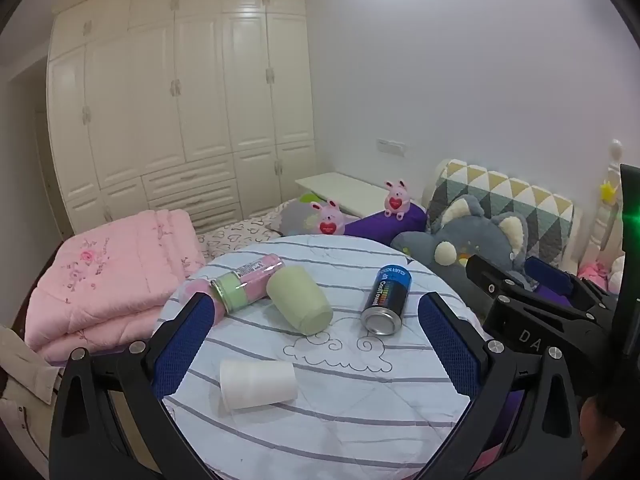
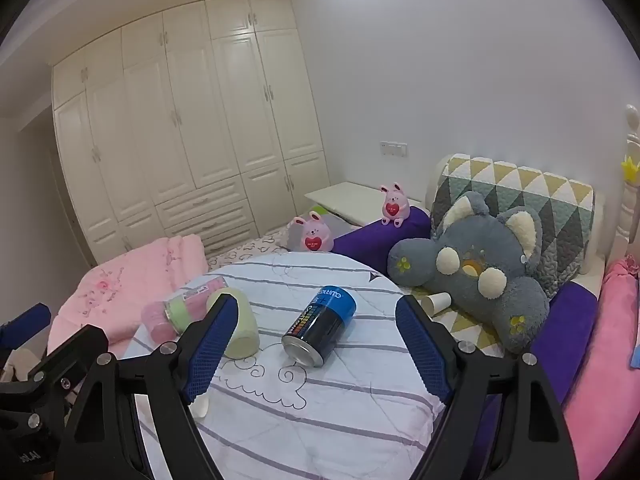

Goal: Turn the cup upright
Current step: 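Move the right gripper toward the blue-and-black can lying on its side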

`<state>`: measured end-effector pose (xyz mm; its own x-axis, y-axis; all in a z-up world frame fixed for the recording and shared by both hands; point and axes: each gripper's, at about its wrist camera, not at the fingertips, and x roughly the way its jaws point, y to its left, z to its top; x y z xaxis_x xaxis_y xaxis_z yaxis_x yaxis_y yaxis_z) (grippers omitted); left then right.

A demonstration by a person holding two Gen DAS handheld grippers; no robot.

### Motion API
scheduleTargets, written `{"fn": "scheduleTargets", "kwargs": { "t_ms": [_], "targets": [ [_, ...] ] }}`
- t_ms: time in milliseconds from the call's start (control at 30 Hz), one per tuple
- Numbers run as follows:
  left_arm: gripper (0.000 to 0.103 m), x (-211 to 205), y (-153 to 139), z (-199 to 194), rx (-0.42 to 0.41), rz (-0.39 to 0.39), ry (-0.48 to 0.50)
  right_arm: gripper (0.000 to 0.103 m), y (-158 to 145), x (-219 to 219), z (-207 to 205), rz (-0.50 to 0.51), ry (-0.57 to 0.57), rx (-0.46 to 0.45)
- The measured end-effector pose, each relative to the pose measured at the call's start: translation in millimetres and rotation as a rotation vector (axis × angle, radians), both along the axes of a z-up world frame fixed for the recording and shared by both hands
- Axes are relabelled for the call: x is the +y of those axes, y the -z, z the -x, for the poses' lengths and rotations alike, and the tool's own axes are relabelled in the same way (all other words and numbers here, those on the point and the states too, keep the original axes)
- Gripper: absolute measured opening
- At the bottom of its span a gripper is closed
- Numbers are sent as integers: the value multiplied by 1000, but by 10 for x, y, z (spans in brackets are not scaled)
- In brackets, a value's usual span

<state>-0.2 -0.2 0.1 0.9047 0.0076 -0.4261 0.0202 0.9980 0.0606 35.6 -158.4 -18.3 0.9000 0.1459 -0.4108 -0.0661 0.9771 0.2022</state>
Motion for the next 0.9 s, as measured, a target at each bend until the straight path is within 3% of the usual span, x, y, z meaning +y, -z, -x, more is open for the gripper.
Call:
{"fn": "scheduleTargets", "kwargs": {
  "t_ms": [267,567,900],
  "targets": [
    [103,40,62,62,21,14,-15,82,54,-4,50,1,-24,39],
    [103,122,180,5,128,35,-58,82,79,92,13,18,-74,118],
    [103,299,230,-12,149,64,-89,82,114,213,-29,38,-102,145]
  ]
}}
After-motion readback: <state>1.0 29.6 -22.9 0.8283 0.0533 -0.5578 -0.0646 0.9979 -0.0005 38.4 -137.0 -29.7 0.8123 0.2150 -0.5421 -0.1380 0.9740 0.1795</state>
